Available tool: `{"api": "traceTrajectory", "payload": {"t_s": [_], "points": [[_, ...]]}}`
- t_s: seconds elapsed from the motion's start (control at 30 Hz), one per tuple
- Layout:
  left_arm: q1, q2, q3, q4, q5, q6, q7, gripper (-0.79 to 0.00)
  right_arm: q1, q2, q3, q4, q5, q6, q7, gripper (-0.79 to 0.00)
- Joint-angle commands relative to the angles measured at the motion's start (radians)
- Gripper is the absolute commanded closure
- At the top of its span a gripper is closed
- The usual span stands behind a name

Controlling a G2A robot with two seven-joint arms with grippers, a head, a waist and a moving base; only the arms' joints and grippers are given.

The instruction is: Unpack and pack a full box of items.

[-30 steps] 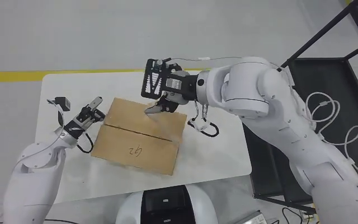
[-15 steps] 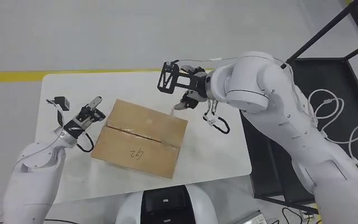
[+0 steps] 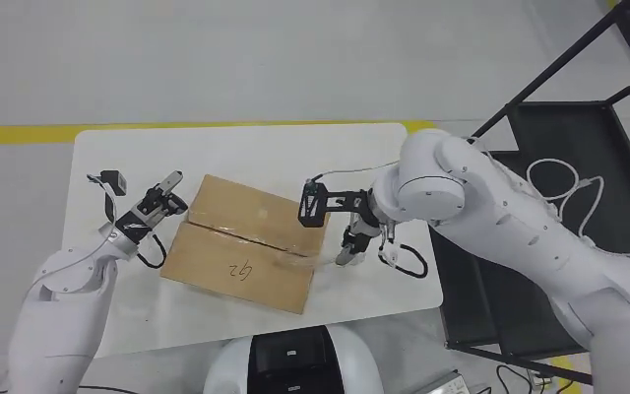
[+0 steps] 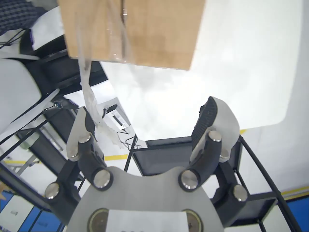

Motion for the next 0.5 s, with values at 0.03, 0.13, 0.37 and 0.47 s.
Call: {"api": "traceTrajectory", "payload": {"t_s": [0.03, 0.13, 0.37, 0.47], "points": [[-0.002, 0.000, 0.002, 0.007, -0.001, -0.002, -0.003, -0.785, 0.031, 0.031, -0.011, 0.006, 0.172, -0.051, -0.051, -0.785], [-0.004, -0.001, 0.005, 0.011, -0.001, -0.002, -0.006, -0.785, 0.045, 0.050, -0.034, 0.041, 0.266, -0.123, -0.123, -0.785], [-0.006, -0.001, 0.003, 0.016, -0.006, -0.003, -0.009, -0.785, 0.058, 0.041, -0.091, 0.152, 0.480, -0.295, -0.295, -0.785], [-0.005, -0.001, 0.002, 0.017, -0.006, -0.003, -0.007, -0.785, 0.066, 0.017, -0.125, 0.205, 0.579, -0.353, -0.353, -0.785]]}}
